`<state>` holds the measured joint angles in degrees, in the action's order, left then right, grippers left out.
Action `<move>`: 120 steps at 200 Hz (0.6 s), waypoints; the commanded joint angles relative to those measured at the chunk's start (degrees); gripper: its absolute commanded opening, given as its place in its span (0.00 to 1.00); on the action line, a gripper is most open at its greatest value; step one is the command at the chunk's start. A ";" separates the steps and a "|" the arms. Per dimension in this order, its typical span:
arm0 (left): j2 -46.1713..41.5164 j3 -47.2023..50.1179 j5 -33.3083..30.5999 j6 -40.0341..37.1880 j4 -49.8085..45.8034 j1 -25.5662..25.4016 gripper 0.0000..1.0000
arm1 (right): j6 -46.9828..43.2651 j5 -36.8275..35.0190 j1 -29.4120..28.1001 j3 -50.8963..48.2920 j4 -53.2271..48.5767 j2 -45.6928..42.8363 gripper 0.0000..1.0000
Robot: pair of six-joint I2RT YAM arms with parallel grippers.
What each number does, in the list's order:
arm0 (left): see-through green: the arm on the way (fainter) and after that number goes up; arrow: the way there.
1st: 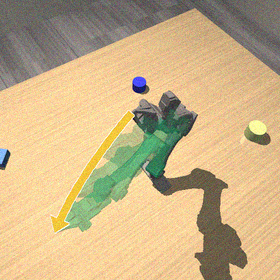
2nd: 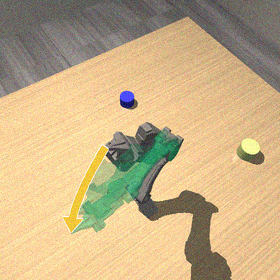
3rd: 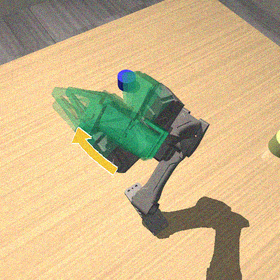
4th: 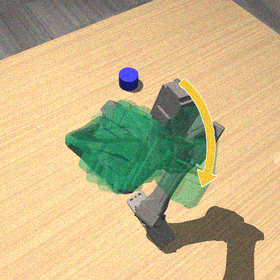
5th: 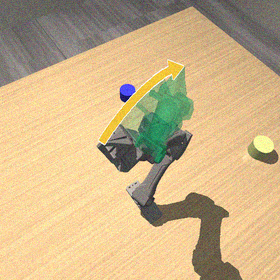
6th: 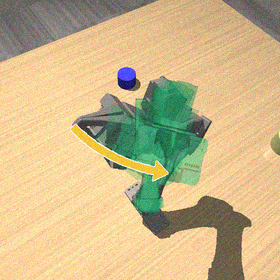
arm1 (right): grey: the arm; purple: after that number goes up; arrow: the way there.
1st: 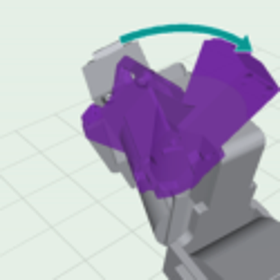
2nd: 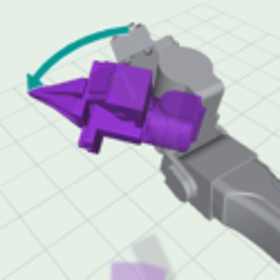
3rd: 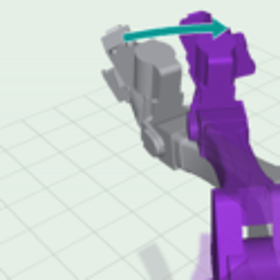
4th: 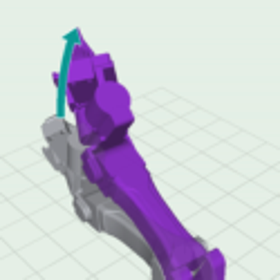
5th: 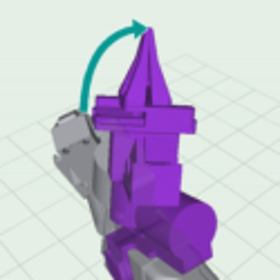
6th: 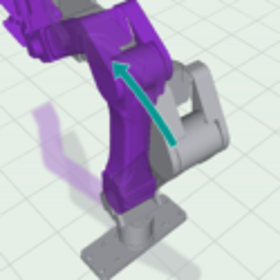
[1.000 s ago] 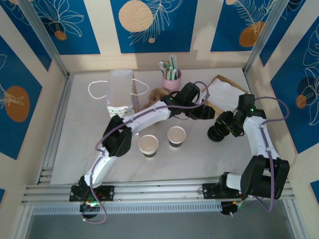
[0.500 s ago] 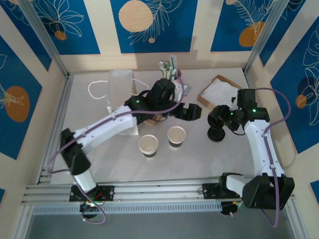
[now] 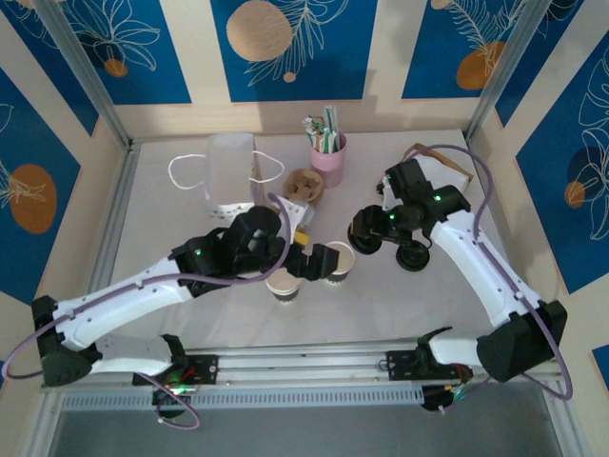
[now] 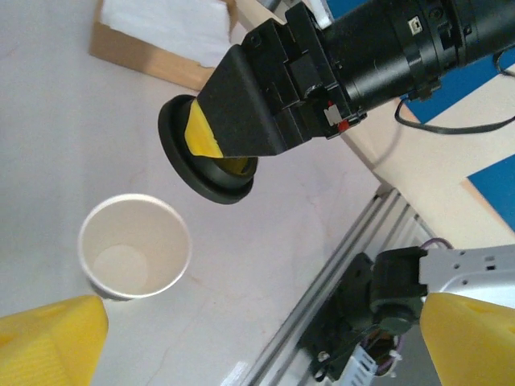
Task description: Pack the takeout coffee
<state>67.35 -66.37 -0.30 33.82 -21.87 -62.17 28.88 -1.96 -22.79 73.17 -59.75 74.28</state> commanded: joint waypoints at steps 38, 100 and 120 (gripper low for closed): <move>-5.17 8.22 -8.73 -4.48 -0.06 -1.46 1.00 | -1.17 -8.50 -9.05 7.41 -7.91 8.30 0.66; -11.78 15.25 -10.54 -6.49 3.33 -1.66 1.00 | -1.63 -12.07 -14.90 13.68 -12.37 16.67 0.66; -12.61 15.92 -10.87 -6.66 3.32 -1.64 1.00 | -1.54 -12.96 -16.22 15.23 -13.26 18.83 0.66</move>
<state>56.27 -51.44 -9.34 28.73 -20.69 -63.26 27.86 -12.75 -37.54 85.62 -69.28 91.00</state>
